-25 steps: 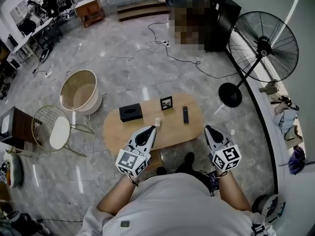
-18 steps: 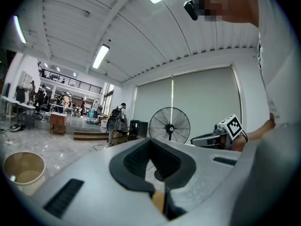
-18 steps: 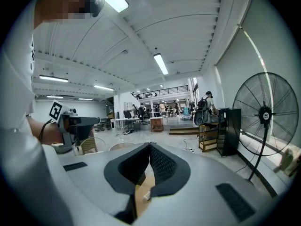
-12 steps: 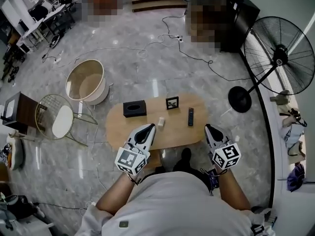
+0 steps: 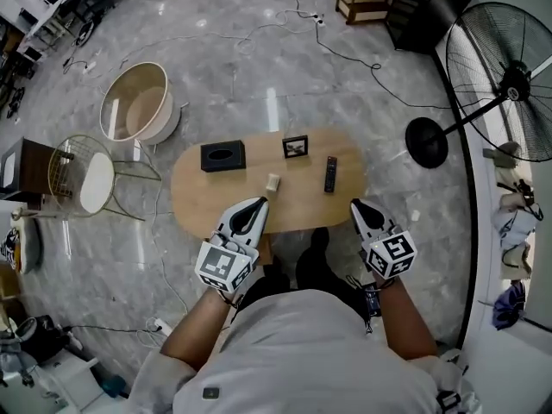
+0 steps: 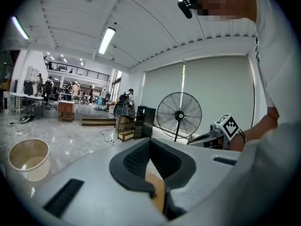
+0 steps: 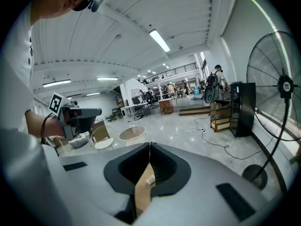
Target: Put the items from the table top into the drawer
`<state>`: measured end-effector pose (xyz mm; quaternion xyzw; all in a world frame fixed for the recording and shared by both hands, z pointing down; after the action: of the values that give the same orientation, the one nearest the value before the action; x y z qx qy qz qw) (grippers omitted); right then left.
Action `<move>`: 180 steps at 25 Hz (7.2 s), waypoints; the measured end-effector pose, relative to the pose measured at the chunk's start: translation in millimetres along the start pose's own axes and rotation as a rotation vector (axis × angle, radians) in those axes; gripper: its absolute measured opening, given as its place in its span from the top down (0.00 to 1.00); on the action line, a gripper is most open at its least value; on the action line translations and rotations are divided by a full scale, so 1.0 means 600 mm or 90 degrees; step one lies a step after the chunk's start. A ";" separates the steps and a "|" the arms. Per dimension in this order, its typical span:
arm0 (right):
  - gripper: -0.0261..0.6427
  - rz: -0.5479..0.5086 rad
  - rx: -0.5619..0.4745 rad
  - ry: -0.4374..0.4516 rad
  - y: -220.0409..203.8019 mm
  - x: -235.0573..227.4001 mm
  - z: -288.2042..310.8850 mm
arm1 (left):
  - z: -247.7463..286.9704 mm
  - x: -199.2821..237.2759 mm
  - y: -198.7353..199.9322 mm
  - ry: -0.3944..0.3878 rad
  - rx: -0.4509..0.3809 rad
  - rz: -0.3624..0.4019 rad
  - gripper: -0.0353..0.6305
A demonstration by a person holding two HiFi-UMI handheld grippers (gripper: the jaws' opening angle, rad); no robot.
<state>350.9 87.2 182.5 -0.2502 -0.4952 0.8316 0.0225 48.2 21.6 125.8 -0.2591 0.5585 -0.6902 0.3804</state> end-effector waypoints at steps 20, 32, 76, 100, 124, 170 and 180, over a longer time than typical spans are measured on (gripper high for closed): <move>0.78 0.125 0.171 -0.065 -0.232 -0.267 0.224 | 0.237 0.012 -0.297 -0.036 0.120 -0.068 0.93; 0.65 0.203 0.237 -0.146 -0.427 -0.407 0.387 | 0.330 0.033 -0.484 -0.032 0.178 -0.119 0.93; 0.81 0.058 0.338 -0.184 -0.579 -0.457 0.534 | 0.330 0.022 -0.658 0.013 0.209 -0.215 0.93; 0.81 -0.156 0.408 0.047 -0.547 -0.106 0.652 | -0.020 0.075 -0.647 0.289 0.155 -0.288 0.93; 0.81 -0.356 0.541 0.257 -0.805 0.284 0.682 | -0.401 0.014 -0.814 0.494 0.138 -0.412 0.93; 0.74 -0.458 0.745 0.311 -1.055 0.300 0.690 | -0.484 -0.025 -0.952 0.556 0.109 -0.484 0.93; 0.74 -0.432 0.714 0.309 -1.027 0.298 0.691 | -0.463 -0.010 -0.942 0.532 0.117 -0.473 0.93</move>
<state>-116.6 114.6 786.1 -0.2112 -0.0231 0.8293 0.5169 -299.1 234.8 606.1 -0.1090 0.4705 -0.8673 -0.1206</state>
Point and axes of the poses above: the fingertips, and each gripper's own axes: z forward along the fingers, x to its left, y out of its top, the point moved 9 cm from there along -z, backward along the fingers, and after that the axes turned 12 degrees about z, right-handed, at the moved point
